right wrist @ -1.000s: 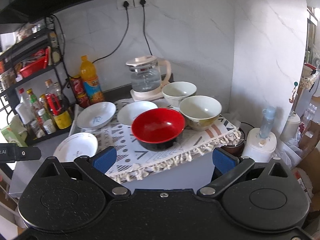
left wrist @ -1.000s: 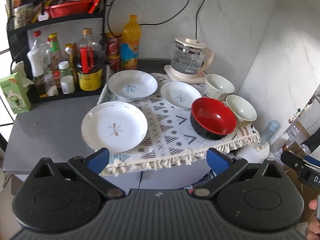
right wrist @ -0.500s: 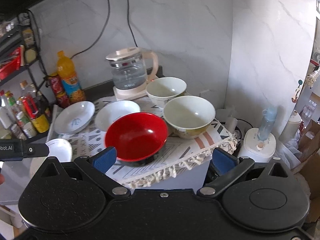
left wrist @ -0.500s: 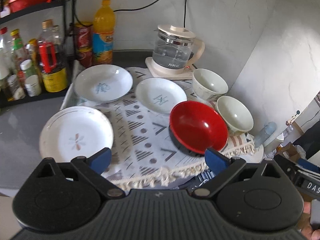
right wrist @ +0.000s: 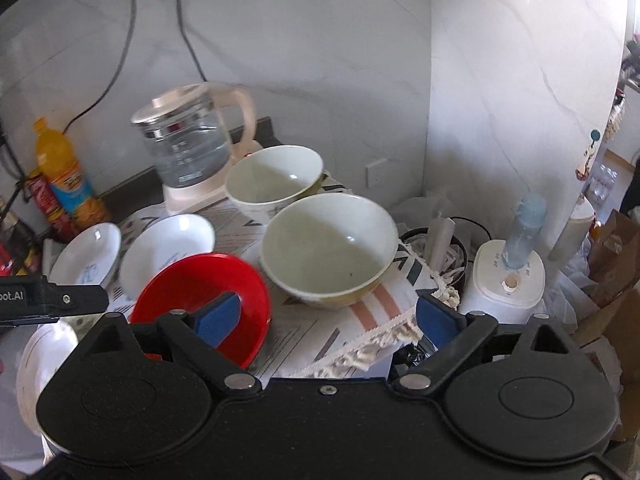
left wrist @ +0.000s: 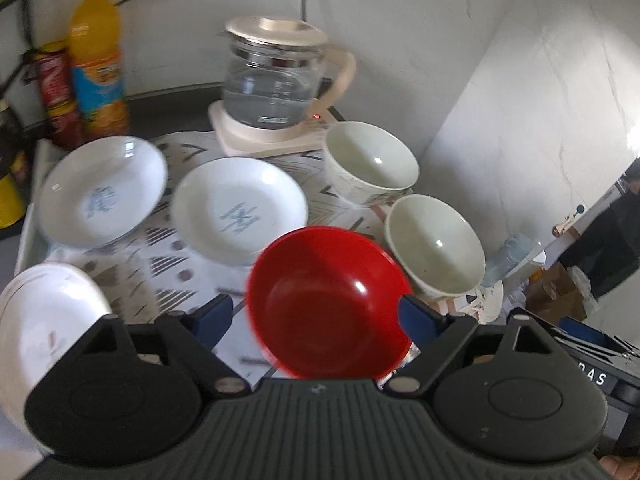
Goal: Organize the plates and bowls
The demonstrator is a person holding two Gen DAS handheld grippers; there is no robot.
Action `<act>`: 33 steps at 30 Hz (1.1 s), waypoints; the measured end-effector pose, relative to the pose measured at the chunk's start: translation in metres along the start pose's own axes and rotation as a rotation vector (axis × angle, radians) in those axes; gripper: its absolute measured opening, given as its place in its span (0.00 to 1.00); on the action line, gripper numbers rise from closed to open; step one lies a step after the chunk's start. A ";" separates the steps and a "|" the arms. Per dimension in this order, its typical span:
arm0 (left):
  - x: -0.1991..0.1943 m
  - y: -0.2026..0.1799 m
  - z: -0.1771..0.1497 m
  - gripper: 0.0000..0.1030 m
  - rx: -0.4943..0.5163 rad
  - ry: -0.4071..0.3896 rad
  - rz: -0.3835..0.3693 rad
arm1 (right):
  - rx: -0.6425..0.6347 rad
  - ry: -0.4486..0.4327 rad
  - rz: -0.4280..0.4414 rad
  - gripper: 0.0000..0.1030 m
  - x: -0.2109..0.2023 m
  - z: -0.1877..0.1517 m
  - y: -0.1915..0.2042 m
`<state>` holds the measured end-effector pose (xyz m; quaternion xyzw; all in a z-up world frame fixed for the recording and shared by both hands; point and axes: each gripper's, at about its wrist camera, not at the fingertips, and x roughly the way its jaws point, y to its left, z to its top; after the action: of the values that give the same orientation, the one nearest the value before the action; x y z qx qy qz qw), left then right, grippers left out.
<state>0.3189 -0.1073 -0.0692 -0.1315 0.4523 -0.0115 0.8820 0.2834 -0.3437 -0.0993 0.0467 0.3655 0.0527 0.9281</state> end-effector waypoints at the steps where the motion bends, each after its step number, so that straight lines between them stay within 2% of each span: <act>1: 0.006 -0.004 0.004 0.84 0.007 0.005 -0.007 | 0.010 0.004 -0.003 0.89 0.005 0.002 -0.002; 3: 0.021 -0.011 0.015 0.78 0.021 0.022 -0.020 | 0.023 0.015 -0.003 0.84 0.015 0.006 -0.006; 8: 0.053 -0.030 0.036 0.68 0.048 0.065 -0.062 | 0.067 0.041 -0.023 0.81 0.037 0.015 -0.018; 14: 0.092 -0.049 0.053 0.58 0.078 0.113 -0.088 | 0.122 0.072 -0.029 0.67 0.064 0.020 -0.028; 18: 0.120 -0.055 0.059 0.46 0.076 0.166 -0.094 | 0.149 0.094 -0.045 0.63 0.080 0.023 -0.035; 22: 0.143 -0.063 0.066 0.42 0.089 0.202 -0.117 | 0.172 0.120 -0.053 0.61 0.096 0.024 -0.043; 28: 0.174 -0.070 0.073 0.39 0.088 0.237 -0.119 | 0.219 0.183 -0.079 0.46 0.121 0.020 -0.057; 33: 0.196 -0.074 0.076 0.27 0.092 0.260 -0.106 | 0.232 0.219 -0.071 0.37 0.139 0.019 -0.061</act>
<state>0.5028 -0.1887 -0.1645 -0.1121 0.5543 -0.0959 0.8191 0.4017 -0.3863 -0.1869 0.1344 0.4696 -0.0179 0.8724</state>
